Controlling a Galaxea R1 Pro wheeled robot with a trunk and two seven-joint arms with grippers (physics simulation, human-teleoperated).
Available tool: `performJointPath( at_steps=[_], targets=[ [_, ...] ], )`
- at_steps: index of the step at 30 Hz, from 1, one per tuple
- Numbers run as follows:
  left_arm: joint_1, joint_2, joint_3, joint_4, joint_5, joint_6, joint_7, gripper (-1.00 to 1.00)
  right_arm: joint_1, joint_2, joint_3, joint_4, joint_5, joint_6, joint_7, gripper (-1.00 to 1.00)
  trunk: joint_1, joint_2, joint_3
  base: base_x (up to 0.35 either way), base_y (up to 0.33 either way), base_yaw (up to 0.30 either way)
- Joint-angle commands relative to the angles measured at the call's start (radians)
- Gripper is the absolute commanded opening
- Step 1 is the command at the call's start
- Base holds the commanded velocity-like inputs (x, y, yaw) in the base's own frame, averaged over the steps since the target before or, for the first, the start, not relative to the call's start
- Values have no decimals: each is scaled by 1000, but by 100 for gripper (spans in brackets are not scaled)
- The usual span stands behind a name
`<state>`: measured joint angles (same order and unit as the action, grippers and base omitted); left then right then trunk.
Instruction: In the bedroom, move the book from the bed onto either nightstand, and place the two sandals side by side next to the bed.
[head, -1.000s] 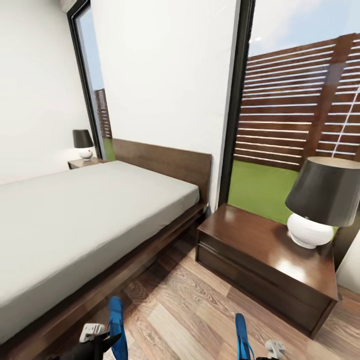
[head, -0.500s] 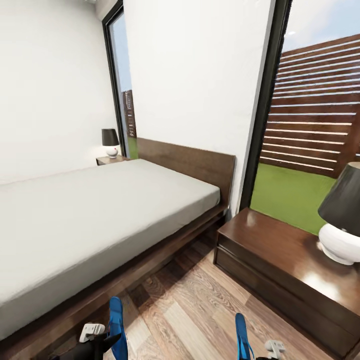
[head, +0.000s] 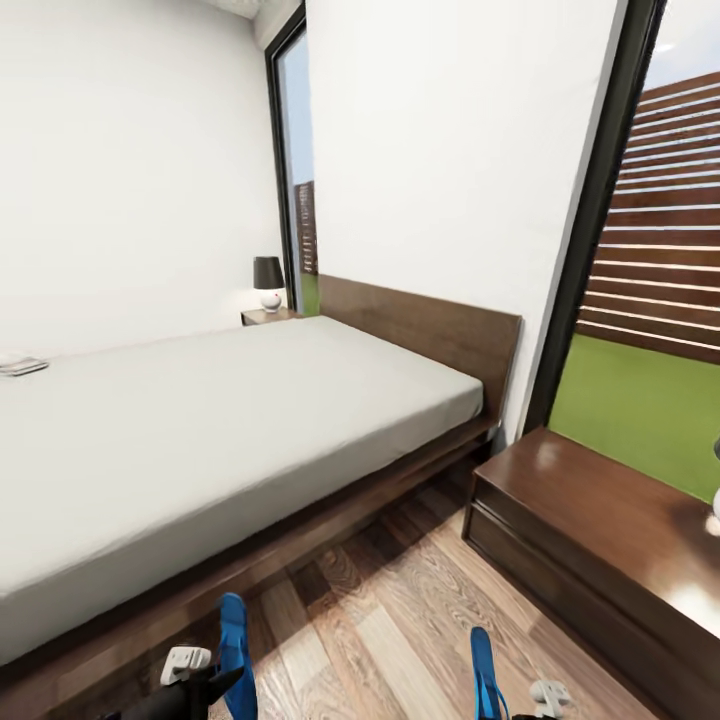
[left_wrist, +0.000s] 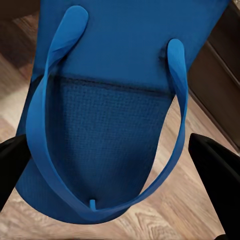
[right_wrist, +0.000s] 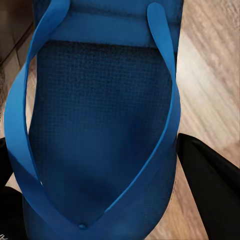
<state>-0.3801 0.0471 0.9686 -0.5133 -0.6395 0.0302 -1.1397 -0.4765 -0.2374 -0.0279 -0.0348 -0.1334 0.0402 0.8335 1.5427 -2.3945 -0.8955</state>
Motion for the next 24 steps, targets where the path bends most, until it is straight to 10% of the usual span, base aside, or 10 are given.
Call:
performJointPath(
  at_steps=[1, 24],
  targets=[
    [-2, -1, 8, -1, -8, 3, -6, -100, 0, 0, -3, 0, -5, 4, 4, -100, 0, 0, -1, 2, -7, 287],
    [-2, -1, 9, -1, -8, 3, -7, -100, -1, 0, -2, 0, -5, 4, 4, -100, 0, 0, -1, 0, 0, 287]
  ],
)
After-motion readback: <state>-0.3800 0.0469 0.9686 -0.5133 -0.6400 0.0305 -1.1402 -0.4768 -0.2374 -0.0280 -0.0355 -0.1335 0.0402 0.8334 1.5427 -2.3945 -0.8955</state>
